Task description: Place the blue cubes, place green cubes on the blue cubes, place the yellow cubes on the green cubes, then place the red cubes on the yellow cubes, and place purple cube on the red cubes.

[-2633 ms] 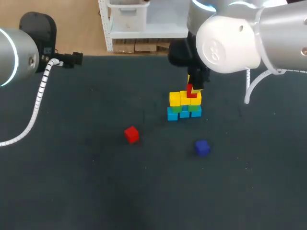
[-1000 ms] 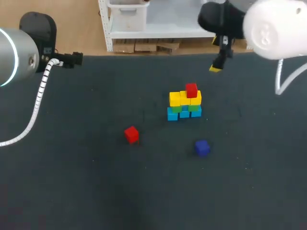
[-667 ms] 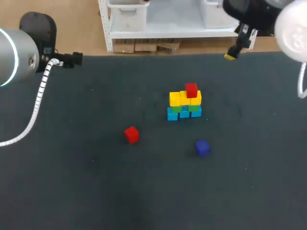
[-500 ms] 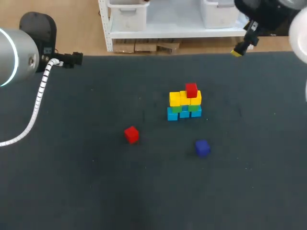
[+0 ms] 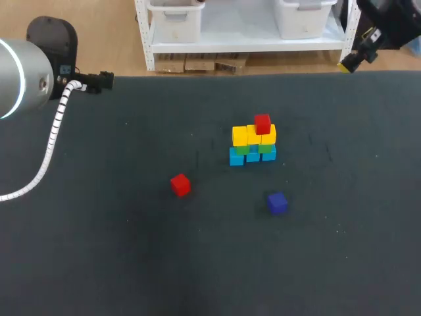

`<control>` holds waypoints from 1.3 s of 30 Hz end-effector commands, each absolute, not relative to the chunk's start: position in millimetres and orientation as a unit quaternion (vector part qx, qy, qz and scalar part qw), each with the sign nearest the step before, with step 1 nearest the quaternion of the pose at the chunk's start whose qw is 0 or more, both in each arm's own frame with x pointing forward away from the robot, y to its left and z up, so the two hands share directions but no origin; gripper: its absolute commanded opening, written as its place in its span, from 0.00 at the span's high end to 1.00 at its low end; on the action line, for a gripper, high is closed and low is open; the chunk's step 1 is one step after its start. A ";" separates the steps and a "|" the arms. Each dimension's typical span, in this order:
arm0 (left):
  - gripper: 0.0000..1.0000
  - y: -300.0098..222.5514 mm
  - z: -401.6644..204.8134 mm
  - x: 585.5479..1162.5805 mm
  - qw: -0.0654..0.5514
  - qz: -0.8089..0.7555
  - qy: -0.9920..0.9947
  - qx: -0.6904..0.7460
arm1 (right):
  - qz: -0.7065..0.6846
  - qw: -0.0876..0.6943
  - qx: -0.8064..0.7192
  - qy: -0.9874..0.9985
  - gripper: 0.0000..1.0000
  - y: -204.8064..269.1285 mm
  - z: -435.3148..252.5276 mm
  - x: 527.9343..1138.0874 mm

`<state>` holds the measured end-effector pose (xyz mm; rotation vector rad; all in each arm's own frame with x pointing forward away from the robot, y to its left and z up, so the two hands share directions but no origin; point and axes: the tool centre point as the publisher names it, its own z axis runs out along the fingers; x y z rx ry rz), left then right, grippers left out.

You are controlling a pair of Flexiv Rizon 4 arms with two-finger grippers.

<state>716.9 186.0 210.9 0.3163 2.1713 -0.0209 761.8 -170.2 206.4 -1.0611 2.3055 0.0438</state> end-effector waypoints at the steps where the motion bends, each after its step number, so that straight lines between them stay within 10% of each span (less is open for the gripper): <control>1: 0.00 188.0 211.8 717.7 0.454 -0.012 0.881 0.131 | -0.003 0.319 -0.377 0.870 0.00 -177.9 206.4 755.3; 39: 0.00 188.0 211.8 717.7 0.454 -0.012 0.881 0.131 | 0.006 0.320 -0.374 0.870 0.00 -179.8 205.2 755.6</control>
